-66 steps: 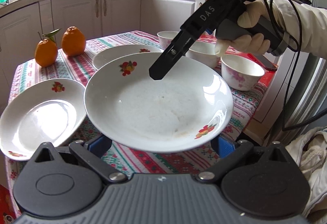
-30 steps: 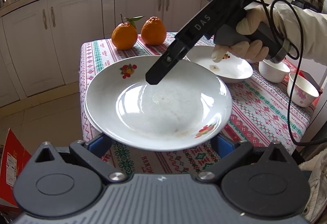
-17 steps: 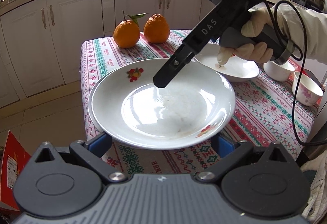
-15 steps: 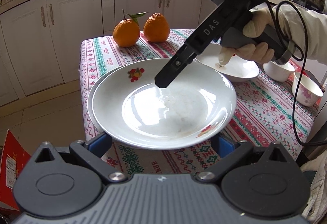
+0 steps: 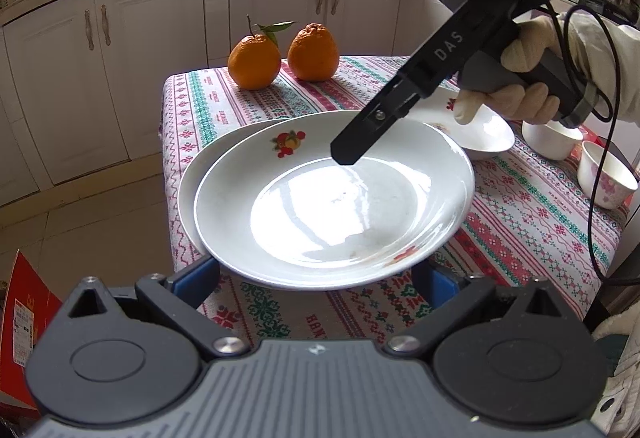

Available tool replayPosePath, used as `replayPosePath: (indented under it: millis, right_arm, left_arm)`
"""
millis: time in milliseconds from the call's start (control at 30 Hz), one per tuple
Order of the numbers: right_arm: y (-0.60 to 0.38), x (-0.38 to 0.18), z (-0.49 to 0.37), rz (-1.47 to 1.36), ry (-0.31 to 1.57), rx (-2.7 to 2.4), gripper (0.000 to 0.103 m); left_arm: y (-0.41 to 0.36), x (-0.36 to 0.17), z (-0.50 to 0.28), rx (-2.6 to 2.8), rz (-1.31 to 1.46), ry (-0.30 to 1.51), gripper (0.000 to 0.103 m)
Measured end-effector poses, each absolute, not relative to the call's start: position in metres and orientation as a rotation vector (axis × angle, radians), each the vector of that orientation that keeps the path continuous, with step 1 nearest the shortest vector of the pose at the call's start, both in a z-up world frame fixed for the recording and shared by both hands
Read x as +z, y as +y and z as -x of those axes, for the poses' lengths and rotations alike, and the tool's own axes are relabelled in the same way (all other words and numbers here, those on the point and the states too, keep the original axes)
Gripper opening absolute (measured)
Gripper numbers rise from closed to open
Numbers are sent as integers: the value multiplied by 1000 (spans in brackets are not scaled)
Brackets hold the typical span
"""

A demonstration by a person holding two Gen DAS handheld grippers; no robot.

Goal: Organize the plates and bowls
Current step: 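Lower the right tool's plate onto the left tool's plate to stack them, then open the right tool and withdraw it from the stacked plates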

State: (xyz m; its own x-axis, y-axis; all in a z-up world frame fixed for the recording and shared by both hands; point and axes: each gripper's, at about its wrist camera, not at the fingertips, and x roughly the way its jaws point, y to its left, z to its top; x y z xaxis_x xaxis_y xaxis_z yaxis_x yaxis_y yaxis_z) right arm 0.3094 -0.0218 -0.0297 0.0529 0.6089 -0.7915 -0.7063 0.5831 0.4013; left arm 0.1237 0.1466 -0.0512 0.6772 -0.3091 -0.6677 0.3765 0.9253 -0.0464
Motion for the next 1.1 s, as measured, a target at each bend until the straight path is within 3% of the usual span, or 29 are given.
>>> replayPosePath:
  millis: [1100]
  right_arm:
    - [-43, -24, -278, 163, 1077, 919, 93]
  left_arm:
    - [140, -47, -119, -368, -137, 683, 102]
